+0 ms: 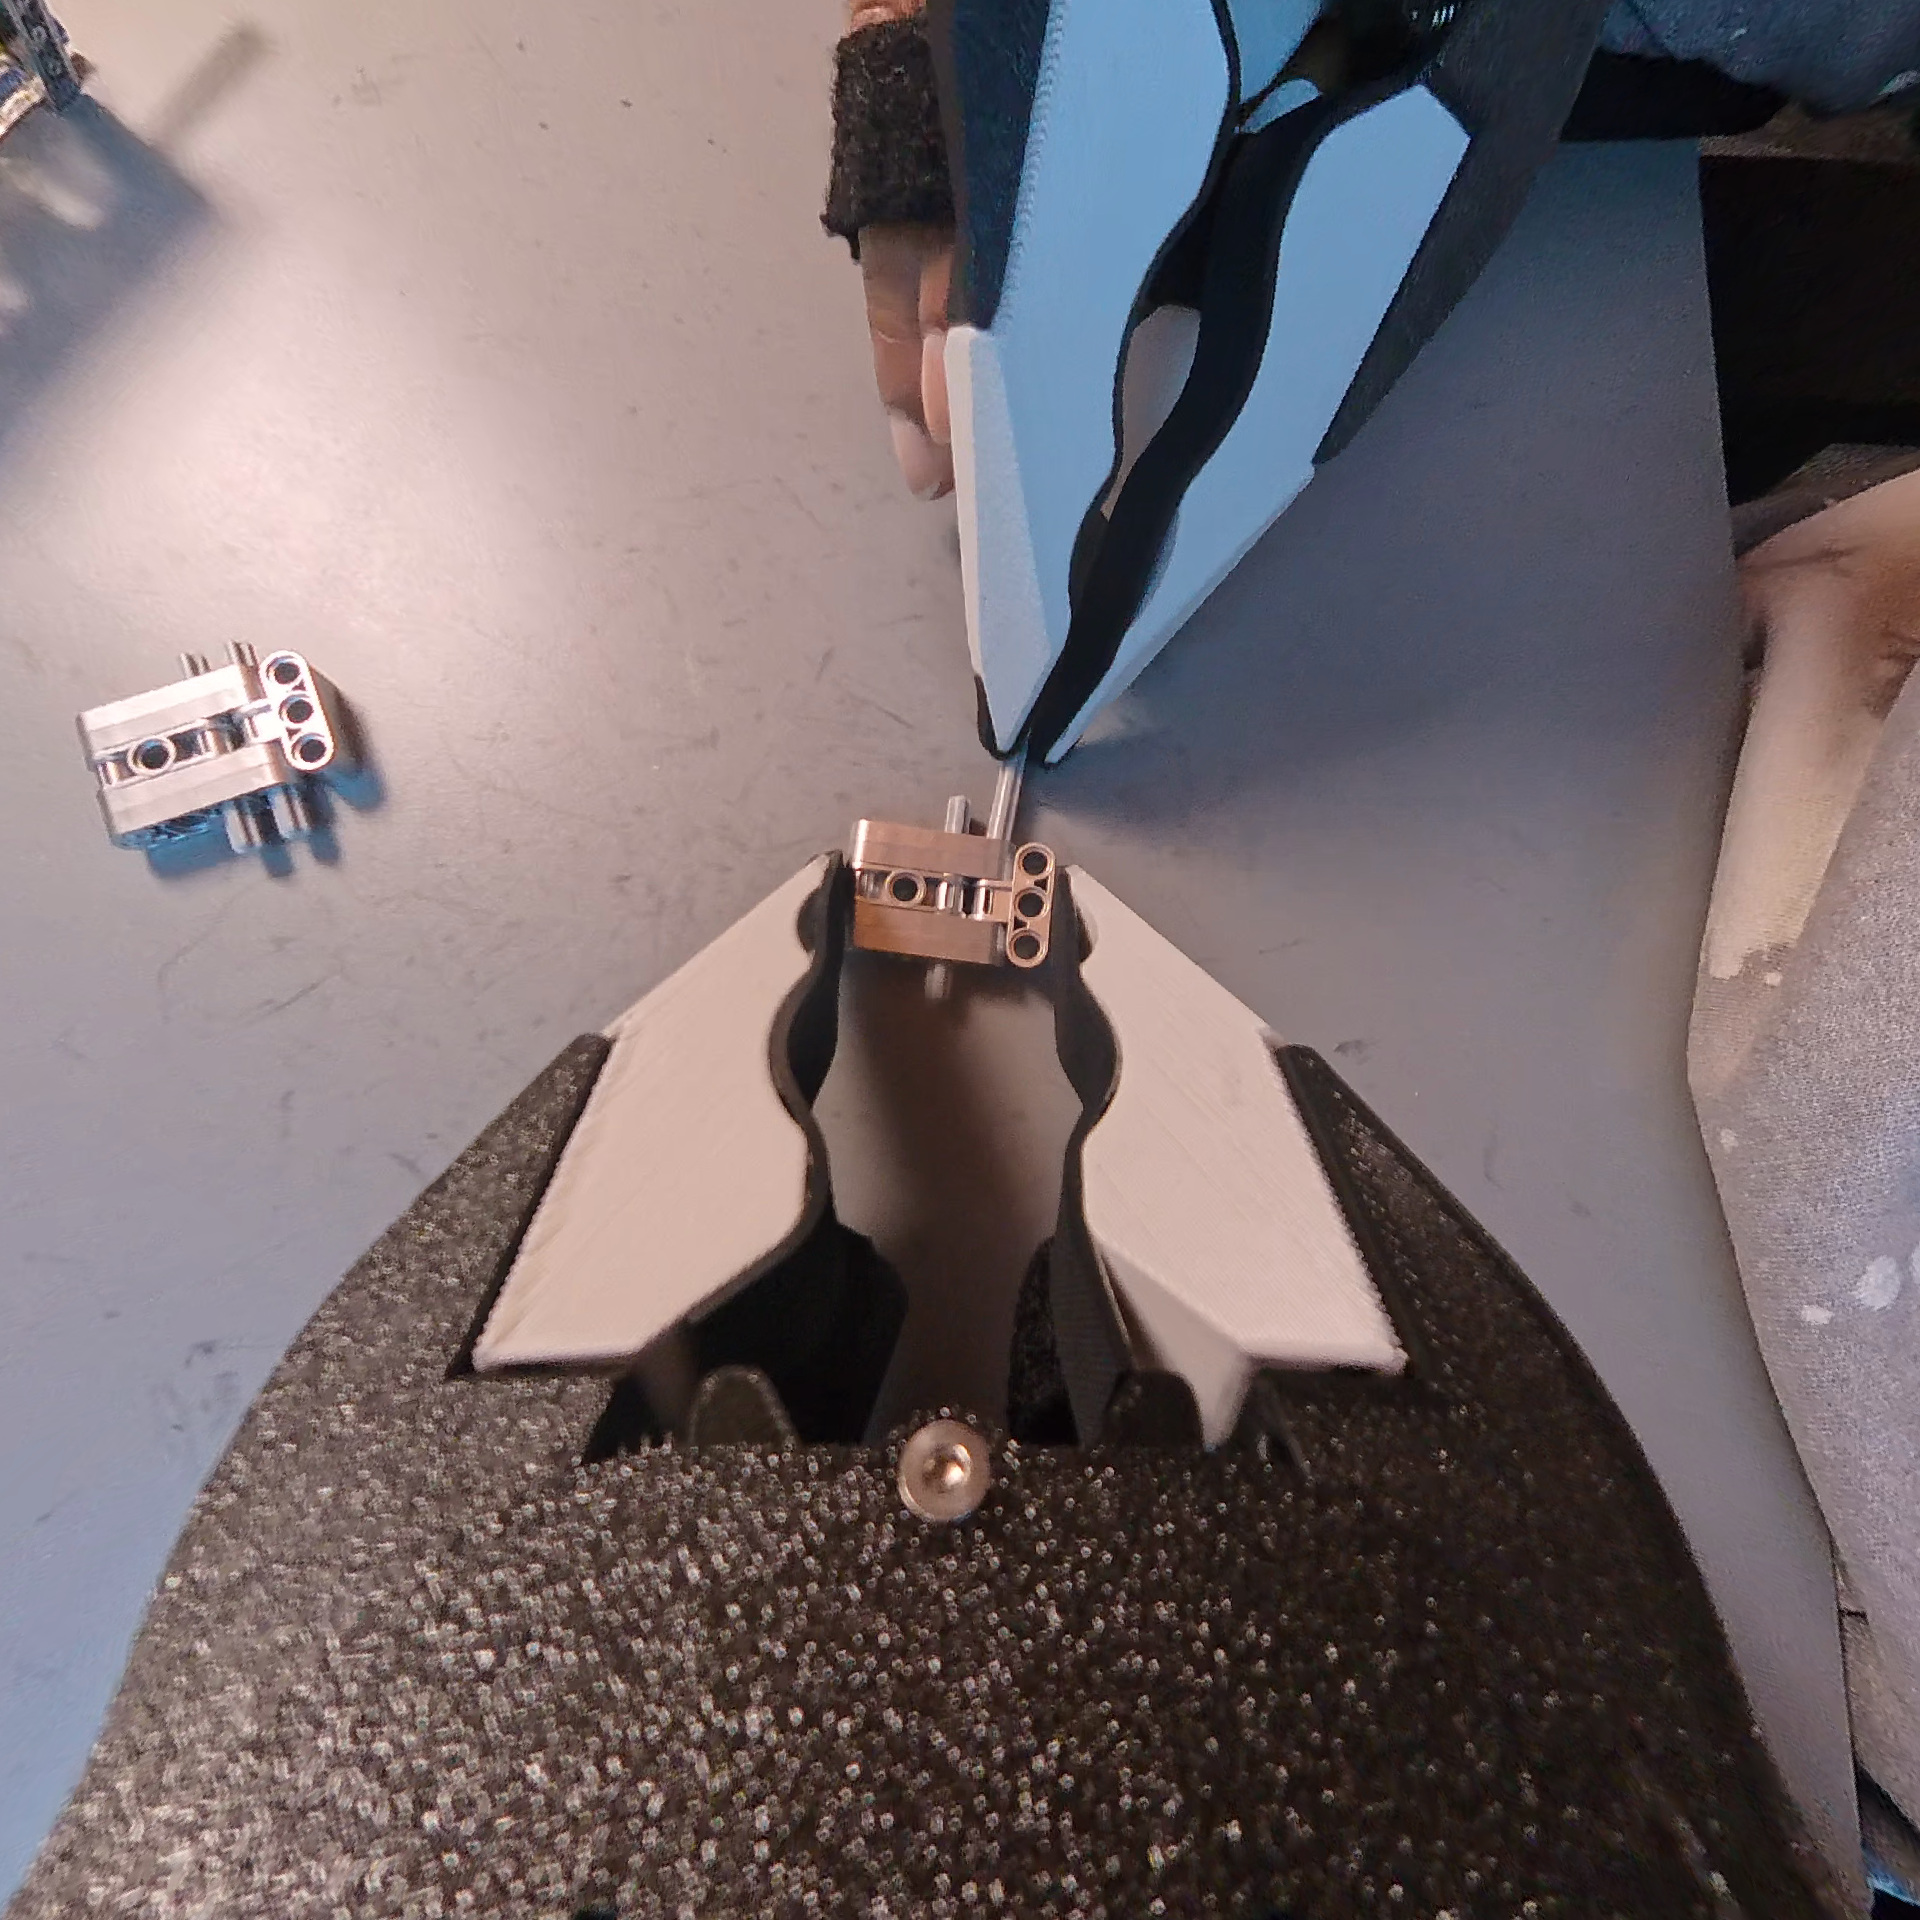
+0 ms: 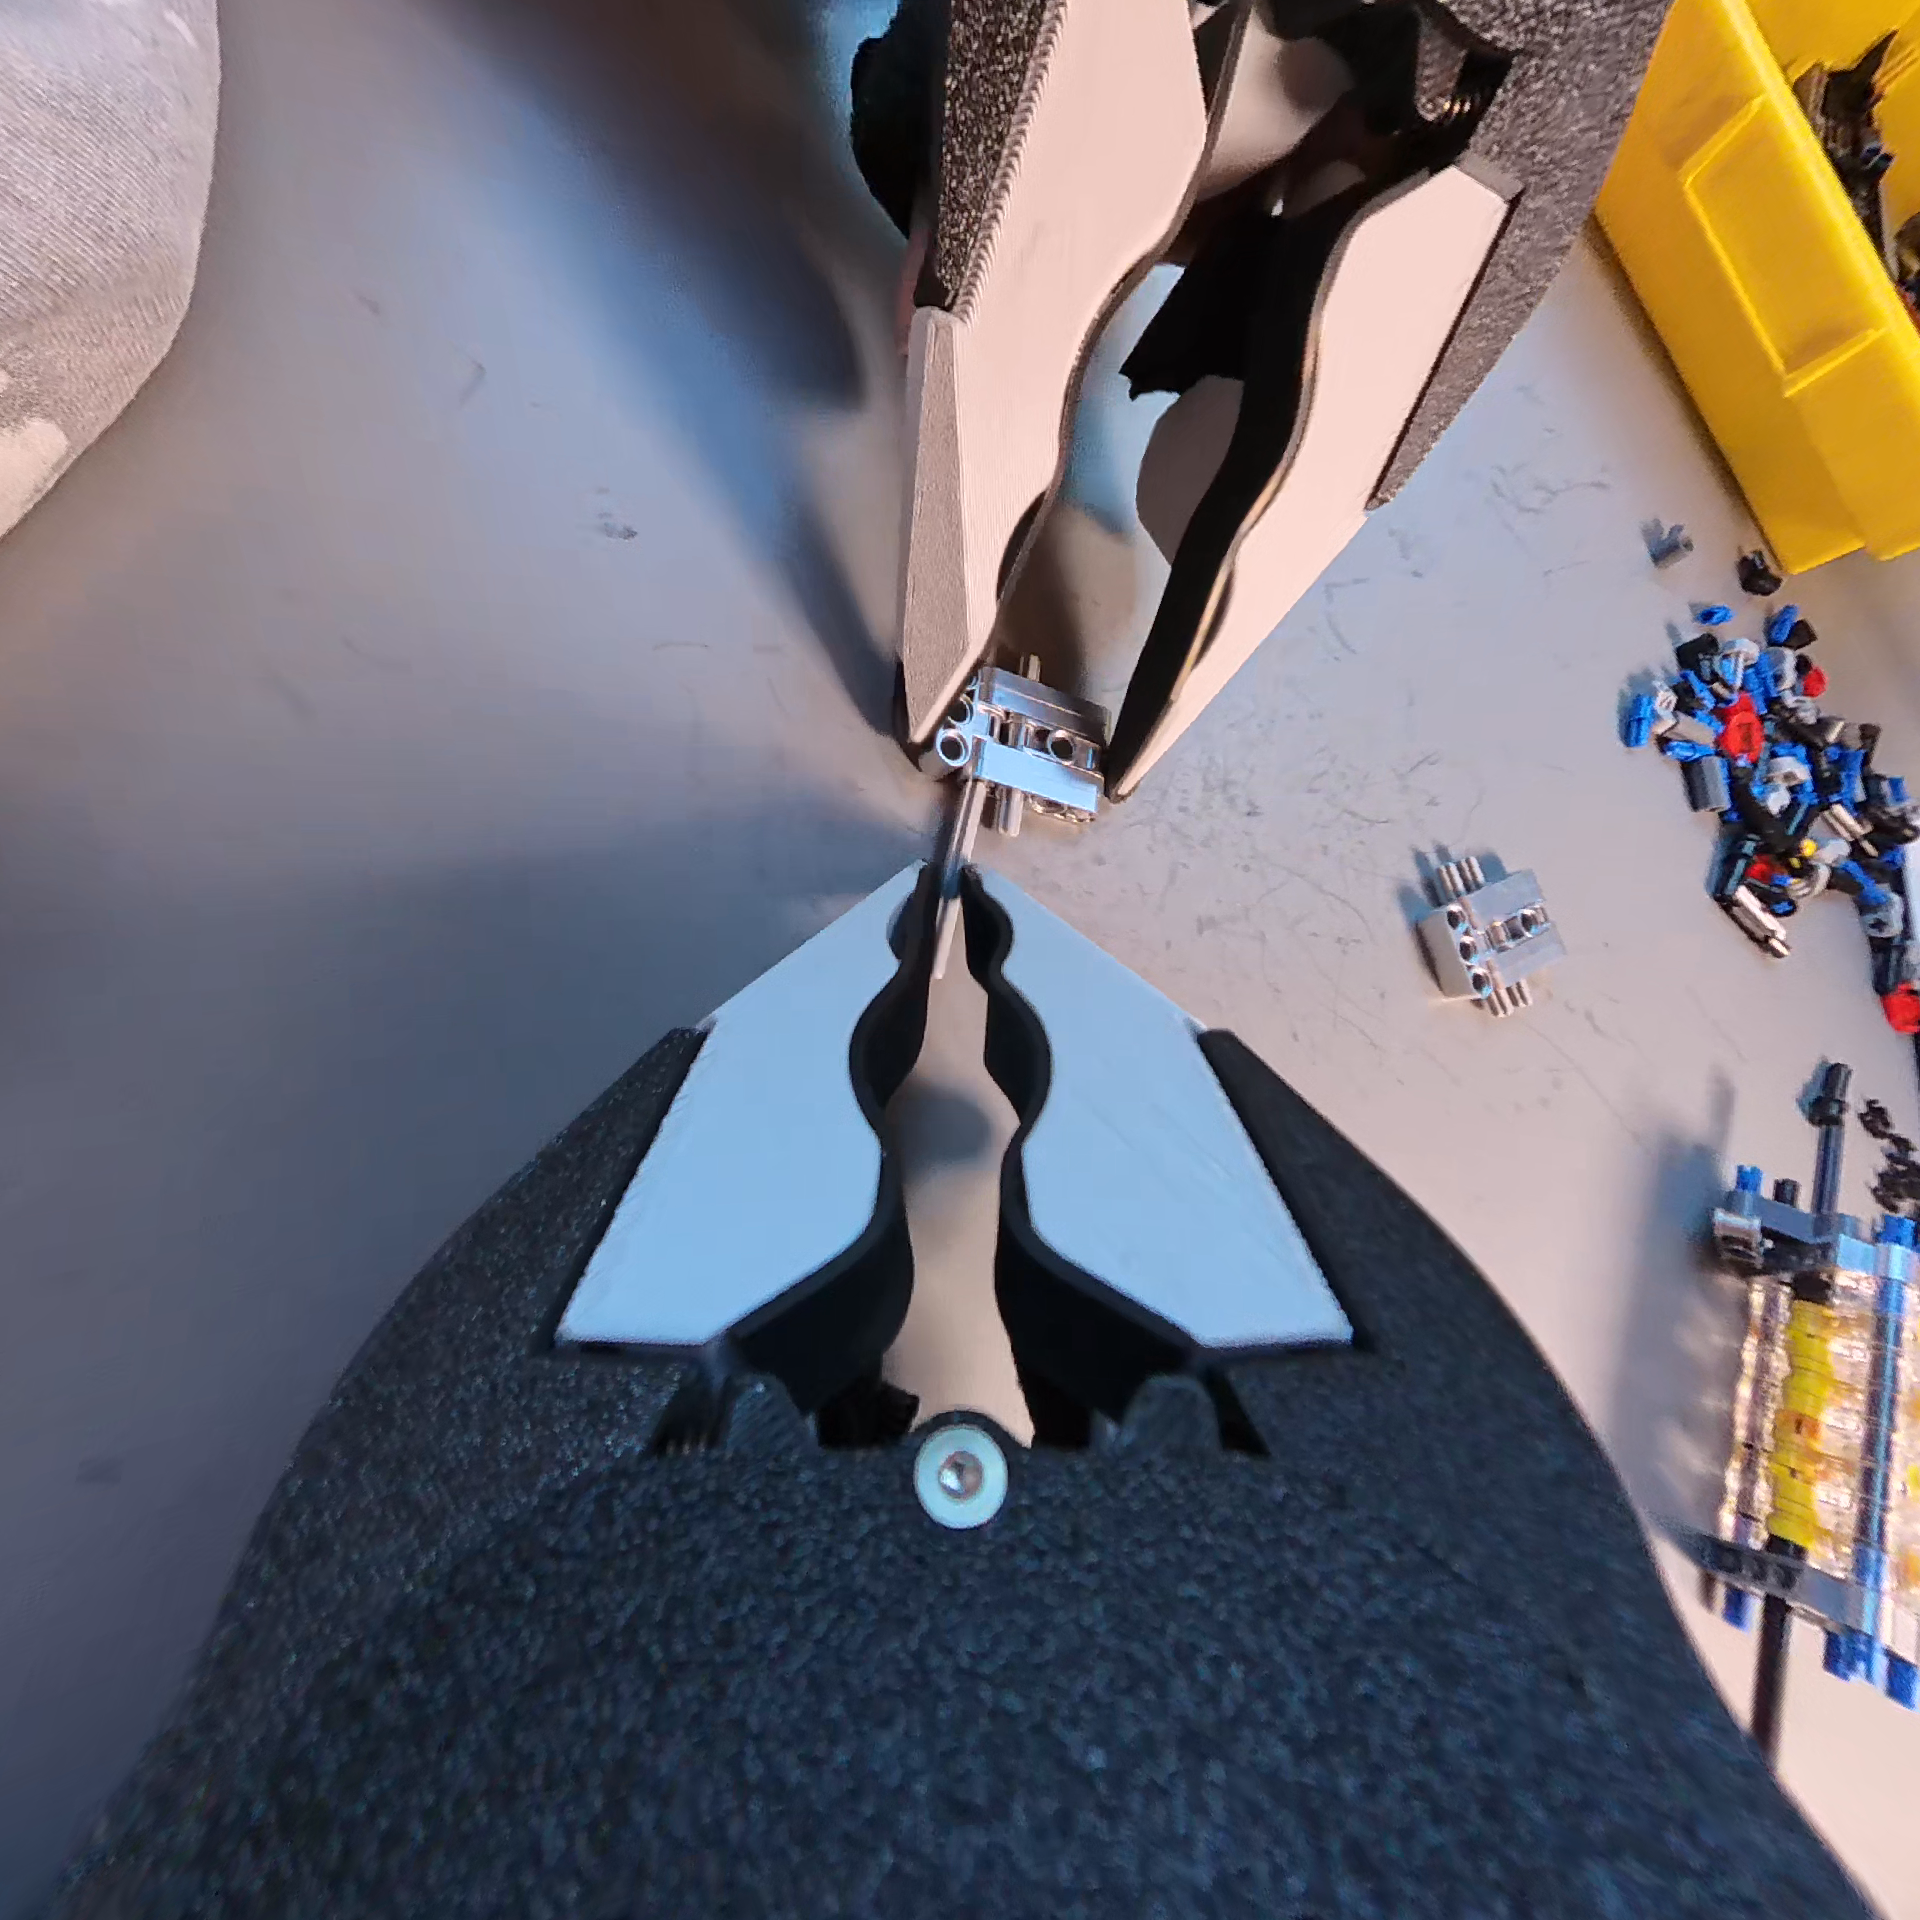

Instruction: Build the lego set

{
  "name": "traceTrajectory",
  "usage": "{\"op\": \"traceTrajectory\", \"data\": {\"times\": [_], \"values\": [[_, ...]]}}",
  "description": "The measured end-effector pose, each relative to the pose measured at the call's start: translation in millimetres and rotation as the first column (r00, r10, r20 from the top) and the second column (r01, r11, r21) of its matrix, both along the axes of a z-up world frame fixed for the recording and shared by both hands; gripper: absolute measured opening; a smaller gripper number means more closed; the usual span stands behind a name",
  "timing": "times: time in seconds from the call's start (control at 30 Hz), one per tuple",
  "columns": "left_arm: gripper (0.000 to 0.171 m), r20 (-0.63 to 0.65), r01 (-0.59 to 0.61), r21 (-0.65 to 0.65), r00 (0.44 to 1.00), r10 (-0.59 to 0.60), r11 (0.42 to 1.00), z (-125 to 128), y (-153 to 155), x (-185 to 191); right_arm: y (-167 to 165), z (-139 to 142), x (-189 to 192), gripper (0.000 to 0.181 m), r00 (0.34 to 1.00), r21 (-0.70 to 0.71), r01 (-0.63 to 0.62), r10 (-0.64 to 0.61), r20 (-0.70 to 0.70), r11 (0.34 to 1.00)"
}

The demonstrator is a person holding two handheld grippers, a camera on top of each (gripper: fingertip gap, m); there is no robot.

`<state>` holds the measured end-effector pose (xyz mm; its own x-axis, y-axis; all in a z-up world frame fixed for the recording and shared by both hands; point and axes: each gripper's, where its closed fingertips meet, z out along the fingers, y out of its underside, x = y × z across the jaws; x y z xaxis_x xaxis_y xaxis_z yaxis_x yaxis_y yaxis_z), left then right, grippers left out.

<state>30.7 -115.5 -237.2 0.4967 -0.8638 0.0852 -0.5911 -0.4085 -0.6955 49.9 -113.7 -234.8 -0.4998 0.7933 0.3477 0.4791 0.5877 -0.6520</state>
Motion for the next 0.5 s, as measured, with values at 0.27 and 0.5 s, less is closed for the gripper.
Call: {"op": "traceTrajectory", "data": {"times": [0.27,0.5], "values": [[0.038,-0.017,-0.010,0.019,1.000,0.010,1.000,-0.4,0.4,0.1,-3.1,1.3,-3.5,0.000,1.000,0.023,-0.011,0.012,-0.026,1.000],[0.038,-0.022,0.003,0.041,1.000,-0.002,0.999,-0.7,0.4,0.1,-4.8,1.3,-4.5,0.001,1.000,-0.038,-0.018,0.017,-0.018,0.999]]}}
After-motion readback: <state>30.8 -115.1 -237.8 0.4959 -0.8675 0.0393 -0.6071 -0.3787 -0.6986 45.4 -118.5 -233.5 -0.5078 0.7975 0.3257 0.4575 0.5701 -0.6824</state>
